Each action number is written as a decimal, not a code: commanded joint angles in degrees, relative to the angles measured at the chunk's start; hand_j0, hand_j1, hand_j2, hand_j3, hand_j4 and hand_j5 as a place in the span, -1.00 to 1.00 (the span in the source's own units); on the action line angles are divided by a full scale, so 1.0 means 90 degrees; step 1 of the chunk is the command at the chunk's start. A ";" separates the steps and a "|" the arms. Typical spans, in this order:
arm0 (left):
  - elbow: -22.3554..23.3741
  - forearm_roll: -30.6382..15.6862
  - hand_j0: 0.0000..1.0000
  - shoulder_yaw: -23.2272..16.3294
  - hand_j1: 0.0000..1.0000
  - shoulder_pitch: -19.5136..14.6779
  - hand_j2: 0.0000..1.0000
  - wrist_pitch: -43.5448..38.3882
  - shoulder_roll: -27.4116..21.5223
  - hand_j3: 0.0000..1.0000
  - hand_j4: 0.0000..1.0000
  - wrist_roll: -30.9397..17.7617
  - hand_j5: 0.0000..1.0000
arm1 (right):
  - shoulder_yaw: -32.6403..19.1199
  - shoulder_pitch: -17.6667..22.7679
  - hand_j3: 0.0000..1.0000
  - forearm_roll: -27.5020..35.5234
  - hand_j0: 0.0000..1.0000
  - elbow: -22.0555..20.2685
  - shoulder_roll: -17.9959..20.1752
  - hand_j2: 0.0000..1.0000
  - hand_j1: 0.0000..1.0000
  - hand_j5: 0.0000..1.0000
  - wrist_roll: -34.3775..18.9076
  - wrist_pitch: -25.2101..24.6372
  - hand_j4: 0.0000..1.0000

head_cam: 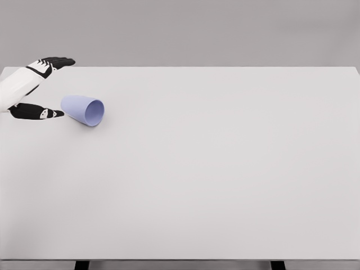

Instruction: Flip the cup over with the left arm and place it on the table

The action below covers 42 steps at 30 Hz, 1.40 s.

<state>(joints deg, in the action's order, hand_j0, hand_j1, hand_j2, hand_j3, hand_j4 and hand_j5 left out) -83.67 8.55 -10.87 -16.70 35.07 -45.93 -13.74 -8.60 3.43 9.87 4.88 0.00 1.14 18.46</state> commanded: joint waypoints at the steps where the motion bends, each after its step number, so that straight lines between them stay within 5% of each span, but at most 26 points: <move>1: -0.0019 -0.0042 1.00 -0.0003 1.00 0.0000 1.00 -0.0007 -0.0014 1.00 1.00 0.0004 1.00 | -0.0002 0.0000 1.00 0.0006 1.00 0.0004 0.0000 1.00 1.00 1.00 0.0010 -0.0001 1.00; 8: 0.0000 0.0027 1.00 -0.0003 1.00 0.0029 1.00 -0.0007 -0.0044 1.00 1.00 0.0004 1.00 | -0.0002 0.0000 1.00 0.0006 1.00 0.0014 0.0000 1.00 1.00 1.00 -0.0010 -0.0001 1.00; 20: 0.0000 0.1022 1.00 0.0007 1.00 -0.0049 1.00 -0.0007 -0.0053 1.00 1.00 -0.0016 1.00 | -0.0002 0.0000 1.00 -0.0003 1.00 0.0004 0.0000 1.00 1.00 1.00 0.0000 -0.0001 1.00; 29: -0.0009 0.1257 1.00 0.0456 1.00 -0.0039 1.00 -0.0007 0.0103 1.00 1.00 -0.0006 1.00 | -0.0002 0.0000 1.00 -0.0003 1.00 0.0004 0.0000 1.00 1.00 1.00 0.0000 -0.0001 1.00; 39: -0.0009 0.1306 1.00 0.0290 1.00 0.0059 1.00 -0.0007 0.0357 1.00 1.00 -0.0016 1.00 | -0.0002 0.0000 1.00 -0.0003 1.00 0.0004 0.0000 1.00 1.00 1.00 0.0000 -0.0001 1.00; 42: -0.0009 0.1062 1.00 -0.0451 1.00 -0.0185 1.00 -0.0007 -0.0043 1.00 1.00 -0.0026 1.00 | -0.0002 0.0000 1.00 -0.0003 1.00 0.0004 0.0000 1.00 1.00 1.00 0.0000 -0.0001 1.00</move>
<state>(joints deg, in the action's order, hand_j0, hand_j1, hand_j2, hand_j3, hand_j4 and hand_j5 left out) -83.76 19.46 -11.95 -18.46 35.06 -44.89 -13.94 -8.60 3.43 9.81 4.93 0.00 1.14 18.46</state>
